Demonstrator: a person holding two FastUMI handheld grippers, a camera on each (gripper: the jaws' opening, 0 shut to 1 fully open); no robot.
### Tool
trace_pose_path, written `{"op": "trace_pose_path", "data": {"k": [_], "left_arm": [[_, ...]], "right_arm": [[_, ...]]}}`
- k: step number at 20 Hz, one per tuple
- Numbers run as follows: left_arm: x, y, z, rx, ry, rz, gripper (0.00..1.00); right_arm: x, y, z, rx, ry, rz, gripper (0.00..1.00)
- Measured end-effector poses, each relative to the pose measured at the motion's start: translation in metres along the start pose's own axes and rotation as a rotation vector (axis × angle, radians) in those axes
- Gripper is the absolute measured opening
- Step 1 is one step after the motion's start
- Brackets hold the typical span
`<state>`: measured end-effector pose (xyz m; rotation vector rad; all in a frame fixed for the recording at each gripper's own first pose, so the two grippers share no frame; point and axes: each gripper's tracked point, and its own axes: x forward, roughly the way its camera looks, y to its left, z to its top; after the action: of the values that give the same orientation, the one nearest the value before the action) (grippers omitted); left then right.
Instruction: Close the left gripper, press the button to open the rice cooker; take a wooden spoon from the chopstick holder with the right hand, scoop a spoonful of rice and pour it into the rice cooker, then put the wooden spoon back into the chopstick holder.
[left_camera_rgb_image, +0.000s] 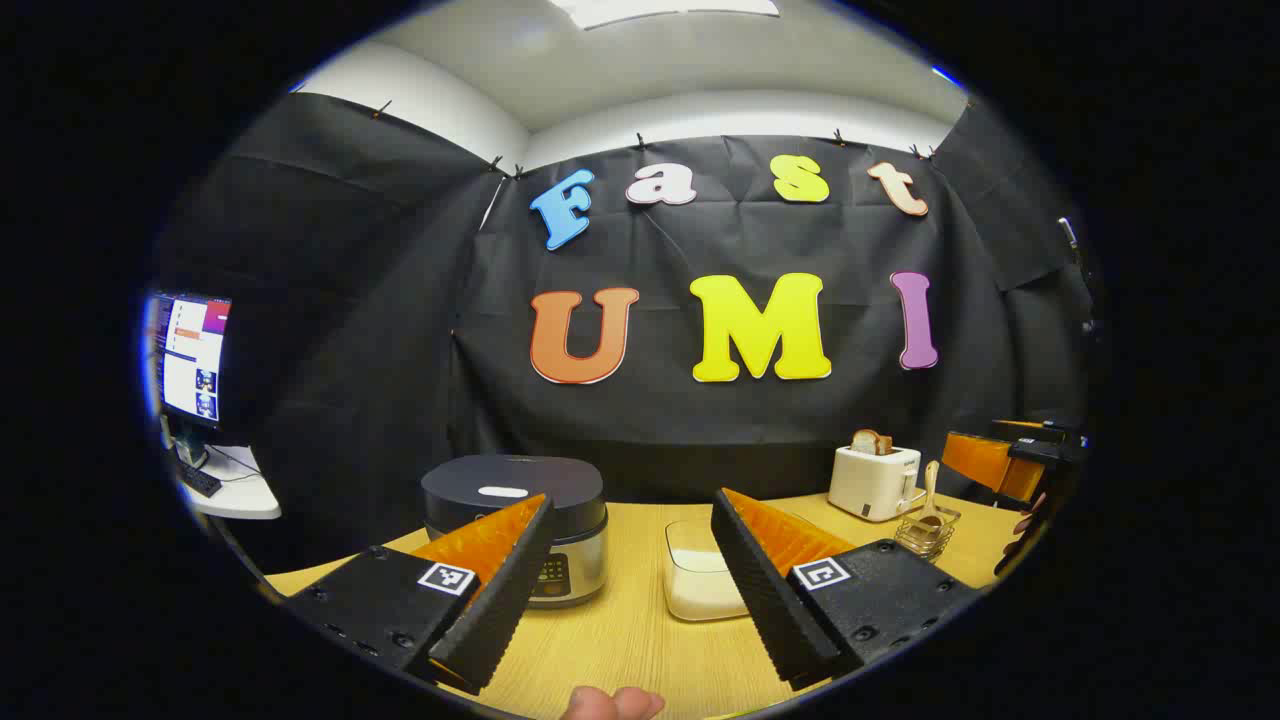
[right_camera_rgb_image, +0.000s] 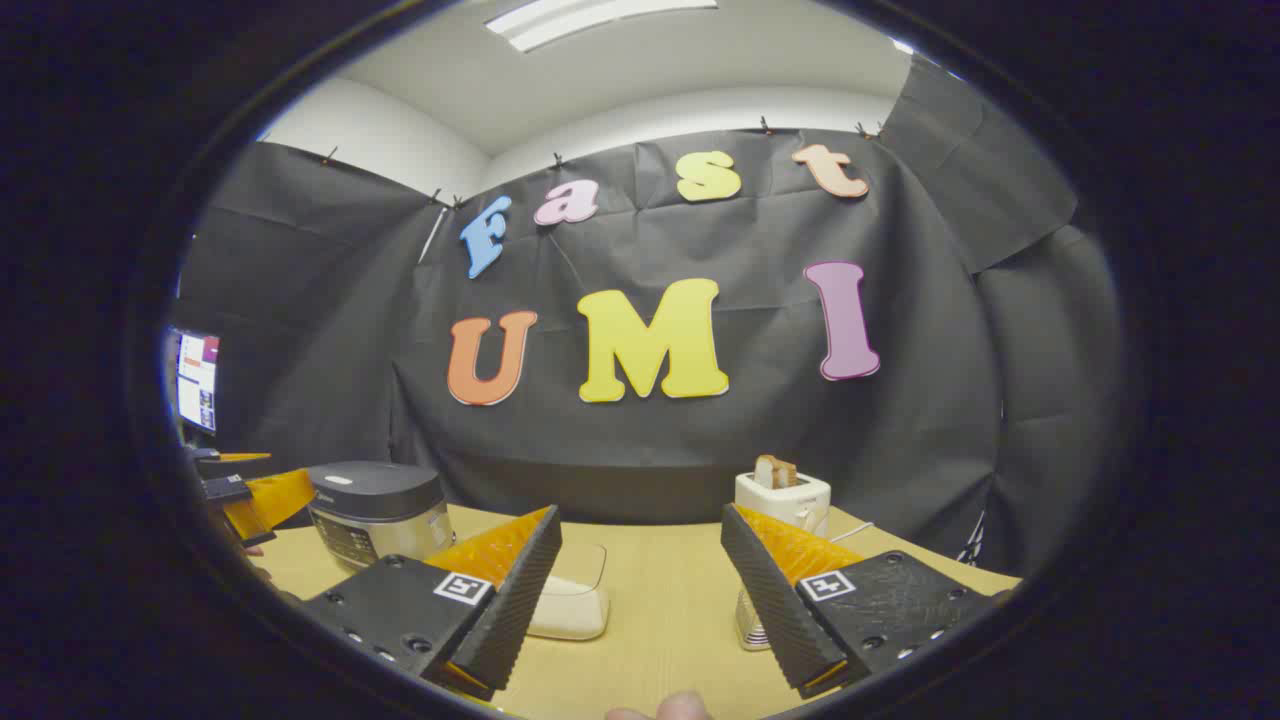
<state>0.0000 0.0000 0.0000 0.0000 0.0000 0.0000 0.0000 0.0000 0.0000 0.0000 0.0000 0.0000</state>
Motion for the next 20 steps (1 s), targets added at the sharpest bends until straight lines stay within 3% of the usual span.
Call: {"op": "trace_pose_path", "data": {"k": [7, 8, 20], "left_arm": [[0.001, 0.002, -0.001, -0.004, 0.008, 0.001, 0.99], [0.001, 0.004, -0.002, -0.006, 0.009, 0.007, 0.99], [-0.001, 0.013, 0.002, -0.007, 0.01, 0.039, 0.99]], "right_arm": [[0.001, 0.004, -0.004, 0.008, 0.002, 0.012, 0.96], [0.001, 0.006, -0.005, 0.011, 0.007, 0.017, 0.92], [0.005, 0.002, -0.009, 0.012, 0.005, 0.02, 0.96]]}}
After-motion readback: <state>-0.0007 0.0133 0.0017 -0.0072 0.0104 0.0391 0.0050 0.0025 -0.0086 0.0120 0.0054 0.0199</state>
